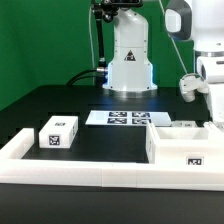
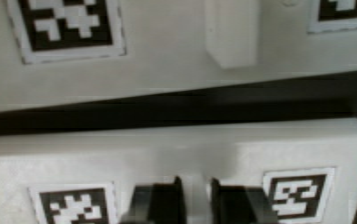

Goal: Assemble cabinet

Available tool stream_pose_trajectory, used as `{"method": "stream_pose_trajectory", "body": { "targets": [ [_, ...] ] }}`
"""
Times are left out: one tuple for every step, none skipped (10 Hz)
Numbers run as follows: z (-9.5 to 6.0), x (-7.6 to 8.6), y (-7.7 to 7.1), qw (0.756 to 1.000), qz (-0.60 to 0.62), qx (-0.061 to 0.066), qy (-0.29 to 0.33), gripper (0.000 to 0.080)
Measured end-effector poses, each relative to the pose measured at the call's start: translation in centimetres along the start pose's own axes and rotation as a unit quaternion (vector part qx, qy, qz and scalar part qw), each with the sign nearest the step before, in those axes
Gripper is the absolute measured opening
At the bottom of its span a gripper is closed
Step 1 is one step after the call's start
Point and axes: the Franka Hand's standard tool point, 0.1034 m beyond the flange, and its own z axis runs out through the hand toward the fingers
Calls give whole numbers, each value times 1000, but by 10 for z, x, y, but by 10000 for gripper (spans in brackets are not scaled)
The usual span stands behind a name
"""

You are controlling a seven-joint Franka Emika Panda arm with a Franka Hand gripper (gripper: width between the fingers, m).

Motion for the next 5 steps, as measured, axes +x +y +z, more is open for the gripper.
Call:
{"method": "stream_pose_trajectory", "body": {
  "targets": [
    [0, 0, 0, 1000, 0, 0, 0, 61],
    [0, 0, 0, 1000, 0, 0, 0, 61],
    [-2, 0, 0, 1000, -1, -1, -1, 61],
    [-10, 1, -2, 1000, -4, -2, -5, 61],
    [-19, 0, -5, 1000, -8, -7, -9, 61]
  ]
}}
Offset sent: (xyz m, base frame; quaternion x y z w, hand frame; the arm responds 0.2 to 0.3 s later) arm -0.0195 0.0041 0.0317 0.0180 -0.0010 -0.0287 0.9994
